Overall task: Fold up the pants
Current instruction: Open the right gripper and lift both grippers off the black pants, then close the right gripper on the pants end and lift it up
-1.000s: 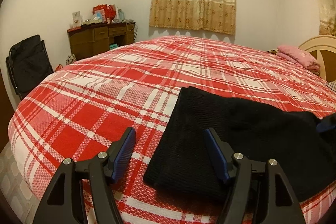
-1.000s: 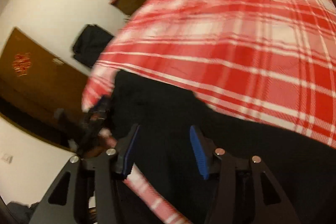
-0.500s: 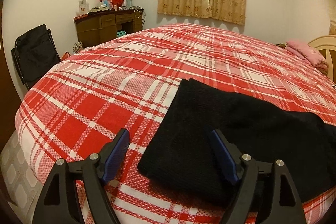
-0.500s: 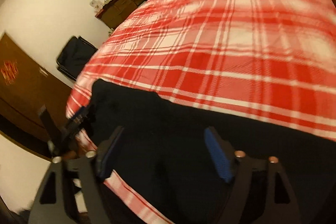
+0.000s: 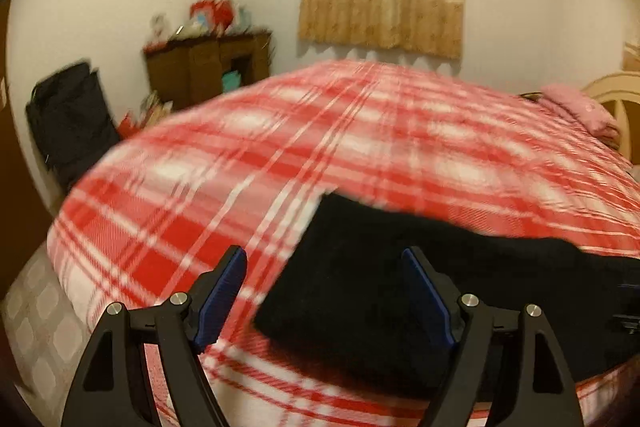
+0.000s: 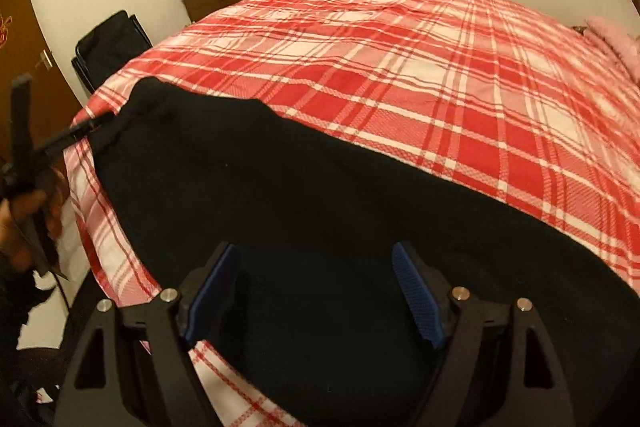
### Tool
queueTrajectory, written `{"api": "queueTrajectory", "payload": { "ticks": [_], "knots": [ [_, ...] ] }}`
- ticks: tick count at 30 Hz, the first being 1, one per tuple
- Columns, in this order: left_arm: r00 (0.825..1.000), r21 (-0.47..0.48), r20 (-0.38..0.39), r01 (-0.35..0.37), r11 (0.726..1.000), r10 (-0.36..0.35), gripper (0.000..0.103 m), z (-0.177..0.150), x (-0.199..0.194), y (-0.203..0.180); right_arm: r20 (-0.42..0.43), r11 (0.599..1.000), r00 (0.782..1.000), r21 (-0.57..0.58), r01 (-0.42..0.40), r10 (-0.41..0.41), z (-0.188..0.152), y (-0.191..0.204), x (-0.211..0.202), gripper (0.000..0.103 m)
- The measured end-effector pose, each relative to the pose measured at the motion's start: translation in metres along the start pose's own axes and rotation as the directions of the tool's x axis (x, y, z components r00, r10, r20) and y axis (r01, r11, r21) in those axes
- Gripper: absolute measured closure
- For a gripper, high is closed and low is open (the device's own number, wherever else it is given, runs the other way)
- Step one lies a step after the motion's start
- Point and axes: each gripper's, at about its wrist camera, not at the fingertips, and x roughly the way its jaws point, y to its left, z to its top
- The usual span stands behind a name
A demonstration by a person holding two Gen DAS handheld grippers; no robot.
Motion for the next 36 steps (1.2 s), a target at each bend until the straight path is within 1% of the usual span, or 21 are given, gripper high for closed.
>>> {"api": "queueTrajectory", "payload": {
  "ticks": [2, 4, 5, 8, 10, 12, 13, 14, 17, 20, 23, 25, 27, 28, 29, 30, 31, 32, 33, 35, 36],
  "knots": [
    [0.999, 0.046, 0.028, 0.042, 0.998, -0.044, 0.022, 0.003, -0.011, -0.019, 0.000, 1.000, 1.000, 0.011, -0.006, 0.006, -0.003, -0.002, -0.005, 0.021],
    [0.995, 0.096, 0.019, 0.096, 0.991, -0.099, 0.022, 0.001, -0.014, -0.042, 0.007, 1.000, 1.000, 0.030, -0.005, 0.005, -0.006, -0.008, -0.013, 0.021],
    [0.992, 0.121, -0.001, 0.129, 0.984, -0.130, 0.022, -0.003, -0.012, -0.055, 0.012, 0.999, 1.000, 0.040, 0.011, -0.012, -0.009, -0.012, -0.017, 0.021],
    [0.982, 0.142, -0.065, 0.185, 0.972, -0.177, 0.022, -0.020, 0.001, -0.082, 0.028, 0.996, 0.997, 0.062, 0.065, -0.067, -0.018, -0.024, -0.032, 0.021],
    [0.970, 0.145, -0.153, 0.209, 0.967, -0.187, 0.022, -0.036, 0.018, -0.097, 0.020, 0.994, 0.996, 0.077, 0.081, -0.083, -0.025, -0.034, -0.040, 0.019],
    [0.963, 0.175, -0.212, 0.203, 0.964, -0.164, 0.022, -0.052, 0.030, -0.109, -0.004, 0.990, 0.994, 0.091, 0.106, -0.106, -0.033, -0.045, -0.044, 0.017],
    [0.973, 0.202, -0.172, 0.186, 0.962, -0.152, 0.020, -0.057, 0.026, -0.113, -0.018, 0.987, 0.993, 0.102, 0.122, -0.120, -0.038, -0.054, -0.046, 0.017],
    [0.979, 0.213, -0.145, 0.174, 0.961, -0.145, 0.020, -0.058, 0.023, -0.114, -0.022, 0.986, 0.992, 0.110, 0.128, -0.126, -0.041, -0.060, -0.047, 0.017],
    [0.975, 0.162, -0.164, 0.177, 0.971, -0.151, 0.020, -0.051, 0.022, -0.109, -0.008, 0.985, 0.994, 0.133, 0.109, -0.109, -0.051, -0.077, -0.058, 0.017],
    [0.976, 0.133, -0.135, 0.186, 0.974, -0.168, 0.020, -0.045, 0.014, -0.113, 0.013, 0.975, 0.993, 0.189, 0.114, -0.119, -0.056, -0.093, -0.082, 0.017],
    [0.972, 0.135, -0.162, 0.194, 0.972, -0.172, 0.020, -0.048, 0.018, -0.124, 0.043, 0.956, 0.982, 0.240, 0.169, -0.184, -0.066, -0.118, -0.111, 0.017],
    [0.971, 0.130, -0.183, 0.180, 0.975, -0.155, 0.019, -0.054, 0.026, -0.130, 0.046, 0.924, 0.965, 0.304, 0.232, -0.257, -0.078, -0.146, -0.132, 0.015],
    [0.982, 0.148, -0.139, 0.147, 0.978, -0.127, 0.017, -0.059, 0.024, -0.135, 0.023, 0.879, 0.945, 0.377, 0.293, -0.325, -0.092, -0.172, -0.147, 0.013],
    [0.985, 0.163, -0.130, 0.138, 0.977, -0.117, 0.015, -0.059, 0.024, -0.136, 0.009, 0.855, 0.940, 0.419, 0.305, -0.340, -0.101, -0.185, -0.154, 0.014],
    [0.987, 0.174, -0.126, 0.120, 0.977, -0.099, 0.012, -0.058, 0.025, -0.134, 0.030, 0.854, 0.948, 0.445, 0.271, -0.316, -0.107, -0.193, -0.162, 0.014],
    [0.989, 0.173, -0.126, 0.104, 0.979, -0.083, 0.012, -0.056, 0.026, -0.131, 0.065, 0.857, 0.958, 0.466, 0.219, -0.280, -0.112, -0.197, -0.171, 0.014],
    [0.991, 0.160, -0.125, 0.077, 0.984, -0.057, 0.012, -0.053, 0.026, -0.125, 0.086, 0.854, 0.960, 0.484, 0.193, -0.266, -0.116, -0.198, -0.182, 0.013],
    [0.992, 0.148, -0.123, 0.056, 0.987, -0.037, 0.012, -0.049, 0.025, -0.119, 0.098, 0.848, 0.955, 0.491, 0.199, -0.281, -0.118, -0.199, -0.190, 0.013],
    [0.994, 0.137, -0.112, 0.026, 0.990, -0.011, 0.012, -0.044, 0.025, -0.110, 0.124, 0.841, 0.942, 0.498, 0.213, -0.312, -0.121, -0.199, -0.201, 0.013],
    [0.997, 0.119, -0.069, -0.032, 0.992, 0.041, 0.012, -0.033, 0.017, -0.089, 0.154, 0.825, 0.928, 0.523, 0.216, -0.340, -0.126, -0.204, -0.215, 0.012],
    [0.997, 0.108, -0.051, -0.060, 0.992, 0.065, 0.012, -0.027, 0.014, -0.076, 0.162, 0.809, 0.922, 0.548, 0.213, -0.353, -0.129, -0.208, -0.221, 0.012]
  ]
}}
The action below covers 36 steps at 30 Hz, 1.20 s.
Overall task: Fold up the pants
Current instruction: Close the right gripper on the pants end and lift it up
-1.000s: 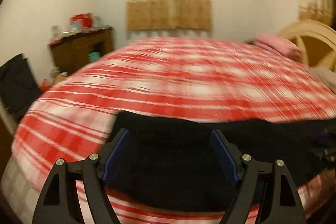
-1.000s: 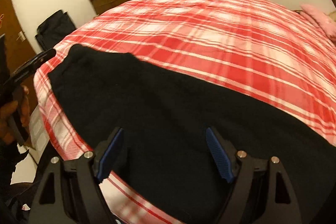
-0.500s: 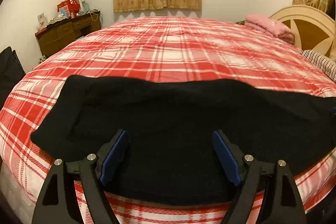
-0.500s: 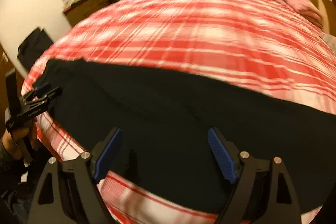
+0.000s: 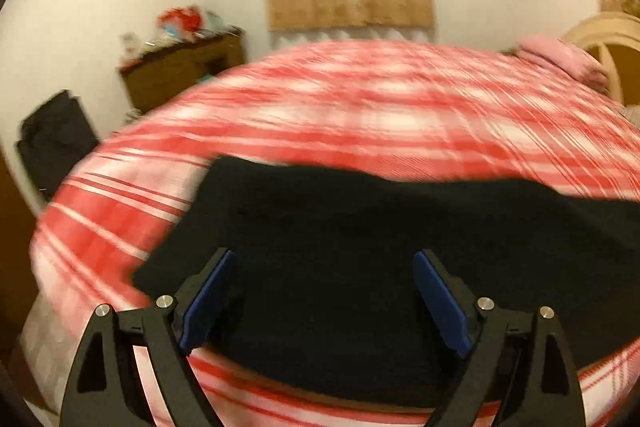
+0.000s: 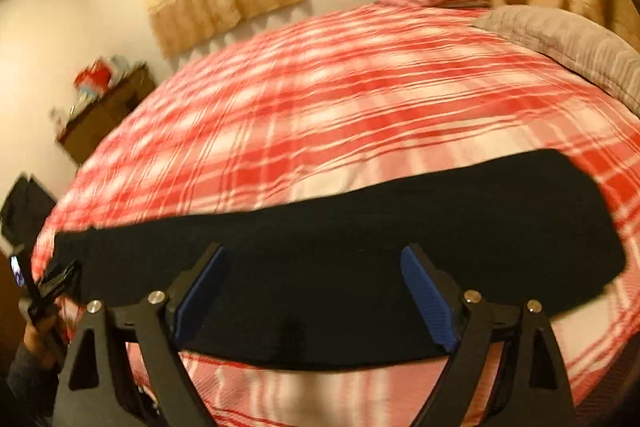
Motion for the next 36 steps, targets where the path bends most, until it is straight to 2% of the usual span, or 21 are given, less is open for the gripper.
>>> {"api": "queueTrajectory", "payload": {
  "ticks": [3, 5, 7, 10, 12, 13, 14, 15, 16, 17, 18, 19, 20, 21, 23, 26, 30, 33, 36],
  "knots": [
    [0.996, -0.053, 0.025, -0.086, 0.995, 0.087, 0.012, 0.010, -0.004, 0.056, 0.047, 0.996, 0.999, 0.084, 0.003, -0.007, 0.004, -0.020, -0.009, 0.006],
    [0.995, -0.085, 0.013, -0.100, 0.991, 0.102, 0.012, 0.013, 0.001, 0.083, 0.066, 0.993, 0.998, 0.118, 0.014, -0.022, 0.004, -0.025, -0.008, 0.006],
    [0.997, -0.109, -0.003, -0.082, 0.991, 0.082, 0.012, 0.016, 0.009, 0.104, 0.065, 0.990, 0.998, 0.142, 0.009, -0.018, 0.005, -0.028, -0.006, 0.006],
    [1.000, -0.142, -0.013, 0.017, 0.990, -0.019, 0.013, 0.022, 0.022, 0.114, 0.063, 0.990, 0.998, 0.138, 0.021, -0.030, 0.002, -0.024, -0.005, 0.006],
    [0.995, -0.161, -0.044, 0.081, 0.984, -0.089, 0.013, 0.026, 0.036, 0.109, 0.067, 0.991, 0.997, 0.132, 0.035, -0.044, 0.001, -0.021, -0.004, 0.006],
    [0.994, -0.160, -0.070, 0.077, 0.984, -0.089, 0.017, 0.027, 0.044, 0.105, 0.071, 0.991, 0.996, 0.131, 0.041, -0.051, 0.001, -0.020, -0.005, 0.006],
    [0.992, -0.153, -0.095, 0.069, 0.986, -0.084, 0.034, 0.027, 0.054, 0.101, 0.074, 0.990, 0.996, 0.131, 0.044, -0.054, 0.000, -0.019, -0.006, 0.006],
    [0.988, -0.151, -0.116, 0.080, 0.985, -0.098, 0.040, 0.027, 0.062, 0.095, 0.078, 0.990, 0.995, 0.131, 0.045, -0.055, 0.001, -0.019, -0.005, 0.006],
    [0.990, -0.145, -0.109, 0.078, 0.986, -0.094, 0.041, 0.026, 0.064, 0.092, 0.083, 0.991, 0.995, 0.129, 0.043, -0.054, 0.001, -0.018, -0.006, 0.006],
    [0.990, -0.125, -0.102, 0.082, 0.989, -0.095, 0.059, 0.027, 0.063, 0.087, 0.089, 0.991, 0.994, 0.125, 0.044, -0.056, 0.001, -0.017, -0.008, 0.006],
    [0.988, -0.102, -0.108, 0.101, 0.990, -0.112, 0.063, 0.028, 0.061, 0.083, 0.096, 0.991, 0.994, 0.122, 0.048, -0.060, 0.001, -0.018, -0.009, 0.006],
    [0.991, -0.075, -0.102, 0.079, 0.994, -0.086, 0.073, 0.029, 0.058, 0.079, 0.104, 0.991, 0.992, 0.121, 0.053, -0.066, 0.002, -0.019, -0.009, 0.006],
    [0.994, -0.040, -0.094, 0.053, 0.998, -0.057, 0.089, 0.031, 0.055, 0.075, 0.112, 0.991, 0.991, 0.123, 0.056, -0.069, 0.002, -0.020, -0.011, 0.006],
    [0.995, -0.023, -0.089, 0.048, 0.999, -0.050, 0.091, 0.032, 0.053, 0.075, 0.121, 0.990, 0.990, 0.130, 0.055, -0.071, 0.002, -0.023, -0.013, 0.006],
    [0.993, -0.052, -0.091, 0.064, 0.997, -0.069, 0.091, 0.032, 0.052, 0.086, 0.140, 0.985, 0.987, 0.161, 0.055, -0.078, 0.004, -0.031, -0.018, 0.006],
    [0.993, -0.031, -0.082, 0.080, 0.996, -0.083, 0.091, 0.030, 0.055, 0.091, 0.175, 0.975, 0.979, 0.209, 0.068, -0.105, 0.009, -0.046, -0.031, 0.006],
    [0.995, -0.019, -0.069, 0.069, 0.997, -0.070, 0.090, 0.027, 0.057, 0.089, 0.230, 0.953, 0.955, 0.279, 0.120, -0.187, 0.017, -0.077, -0.061, 0.006],
    [0.994, -0.057, -0.066, 0.080, 0.995, -0.084, 0.088, 0.028, 0.056, 0.095, 0.235, 0.915, 0.935, 0.367, 0.169, -0.267, 0.016, -0.110, -0.084, 0.006],
    [0.995, -0.050, -0.059, 0.077, 0.996, -0.080, 0.087, 0.027, 0.057, 0.095, 0.210, 0.896, 0.941, 0.414, 0.161, -0.266, 0.013, -0.131, -0.091, 0.006]
  ]
}}
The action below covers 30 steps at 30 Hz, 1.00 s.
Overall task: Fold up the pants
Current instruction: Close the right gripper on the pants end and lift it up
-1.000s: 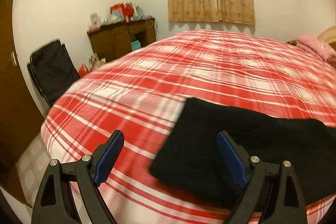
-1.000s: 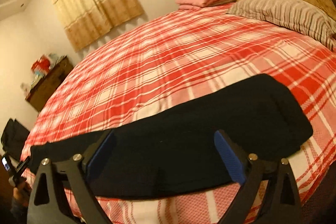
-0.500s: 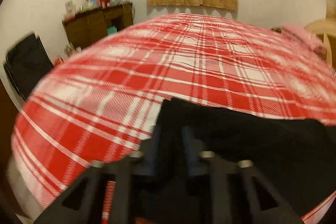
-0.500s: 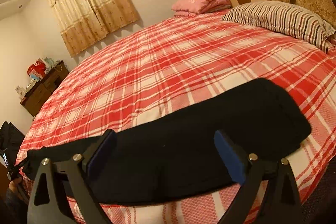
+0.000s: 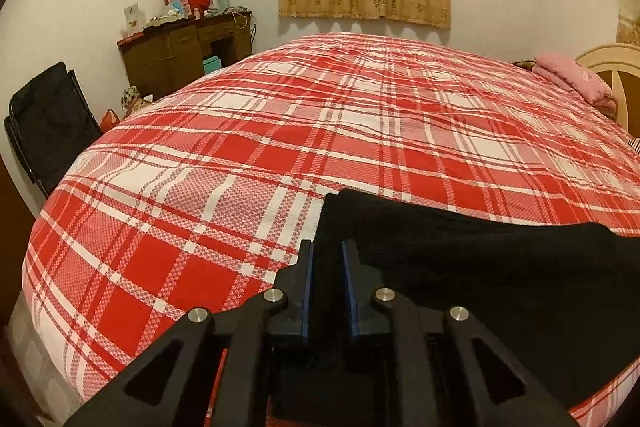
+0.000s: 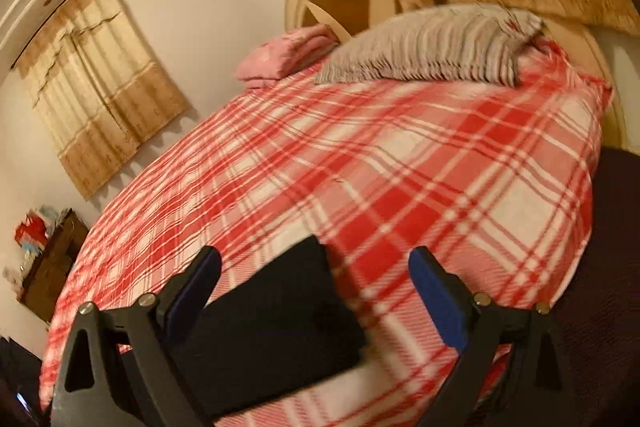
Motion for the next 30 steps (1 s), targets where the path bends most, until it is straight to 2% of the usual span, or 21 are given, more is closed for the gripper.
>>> {"api": "queueTrajectory", "payload": {
  "ticks": [3, 5, 6, 9, 10, 11, 13, 15, 18, 20, 22, 27, 29, 30],
  "knots": [
    [1.000, 0.015, 0.010, -0.013, 1.000, 0.012, 0.086, 0.001, -0.006, -0.005, -0.070, 1.000, 0.998, 0.017, -0.004, 0.005, -0.003, -0.013, 0.011, 0.006],
    [1.000, -0.002, 0.028, -0.014, 1.000, 0.014, 0.085, 0.001, -0.016, -0.007, -0.140, 0.998, 0.990, 0.051, -0.022, 0.029, -0.007, -0.021, 0.023, 0.014],
    [0.999, -0.008, 0.041, -0.019, 1.000, 0.020, 0.083, 0.000, -0.022, -0.008, -0.158, 0.998, 0.987, 0.058, -0.030, 0.039, -0.009, -0.022, 0.025, 0.014],
    [0.995, 0.002, 0.090, -0.037, 0.999, 0.037, 0.080, -0.005, -0.040, -0.016, -0.164, 0.998, 0.985, 0.023, -0.050, 0.053, -0.011, -0.017, 0.019, 0.024],
    [0.994, 0.007, 0.097, -0.043, 0.999, 0.042, 0.073, -0.008, -0.044, -0.020, -0.179, 0.997, 0.981, 0.031, -0.077, 0.081, -0.012, -0.017, 0.019, 0.030],
    [0.994, 0.012, 0.099, -0.042, 0.999, 0.041, 0.062, -0.010, -0.046, -0.023, -0.187, 0.996, 0.979, 0.032, -0.079, 0.084, -0.013, -0.017, 0.018, 0.032],
    [0.994, 0.022, 0.096, -0.046, 0.999, 0.043, 0.048, -0.017, -0.046, -0.029, -0.200, 0.997, 0.977, 0.007, -0.076, 0.076, -0.016, -0.011, 0.018, 0.034],
    [0.996, 0.019, 0.088, -0.034, 0.999, 0.033, 0.047, -0.023, -0.043, -0.033, -0.219, 0.996, 0.972, 0.000, -0.085, 0.083, -0.019, -0.007, 0.019, 0.034],
    [0.999, 0.002, 0.043, -0.033, 0.999, 0.033, 0.045, -0.031, -0.032, -0.037, -0.237, 0.998, 0.971, -0.045, -0.049, 0.037, -0.022, 0.001, 0.020, 0.036],
    [0.998, 0.002, 0.056, -0.030, 1.000, 0.029, 0.034, -0.035, -0.031, -0.040, -0.249, 0.997, 0.968, -0.074, -0.034, 0.014, -0.025, 0.006, 0.020, 0.038],
    [0.998, 0.012, 0.061, -0.032, 0.999, 0.031, 0.026, -0.038, -0.031, -0.046, -0.252, 0.996, 0.967, -0.076, -0.053, 0.032, -0.028, 0.007, 0.022, 0.040],
    [0.996, -0.015, 0.078, -0.043, 0.999, 0.044, 0.022, -0.045, -0.032, -0.050, -0.225, 0.995, 0.974, -0.085, -0.055, 0.034, -0.031, 0.006, 0.027, 0.058],
    [0.995, -0.044, 0.090, -0.036, 0.998, 0.040, 0.020, -0.047, -0.034, -0.049, -0.232, 0.996, 0.970, -0.037, -0.087, 0.076, -0.027, -0.001, 0.028, 0.073],
    [0.995, -0.048, 0.094, -0.037, 0.998, 0.041, 0.020, -0.048, -0.034, -0.050, -0.234, 0.994, 0.967, -0.003, -0.109, 0.105, -0.026, -0.005, 0.028, 0.074]
  ]
}}
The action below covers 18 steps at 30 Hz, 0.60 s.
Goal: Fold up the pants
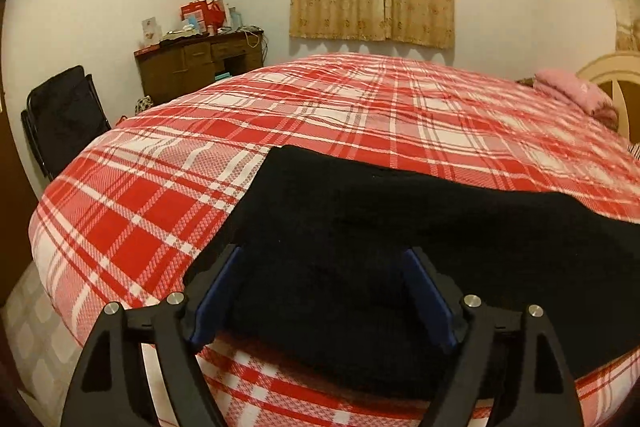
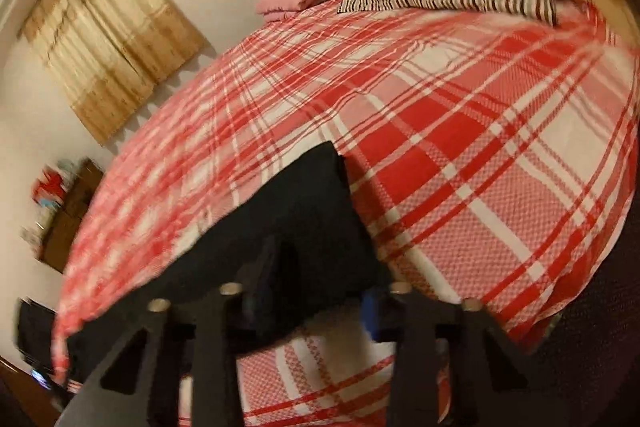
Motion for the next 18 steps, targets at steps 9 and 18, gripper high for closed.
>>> {"api": "queueTrajectory", "payload": {
  "ticks": [9, 18],
  "knots": [
    [1.000, 0.019, 0.006, -0.011, 1.000, 0.011, 0.019, -0.005, -0.004, -0.004, 0.100, 0.997, 0.995, -0.071, -0.007, 0.015, -0.004, 0.023, -0.013, 0.087],
    [1.000, -0.018, -0.003, 0.020, 1.000, -0.020, 0.018, -0.004, -0.008, 0.001, 0.170, 0.975, 0.982, -0.216, -0.044, 0.082, -0.008, 0.075, -0.025, 0.088]
  ]
}}
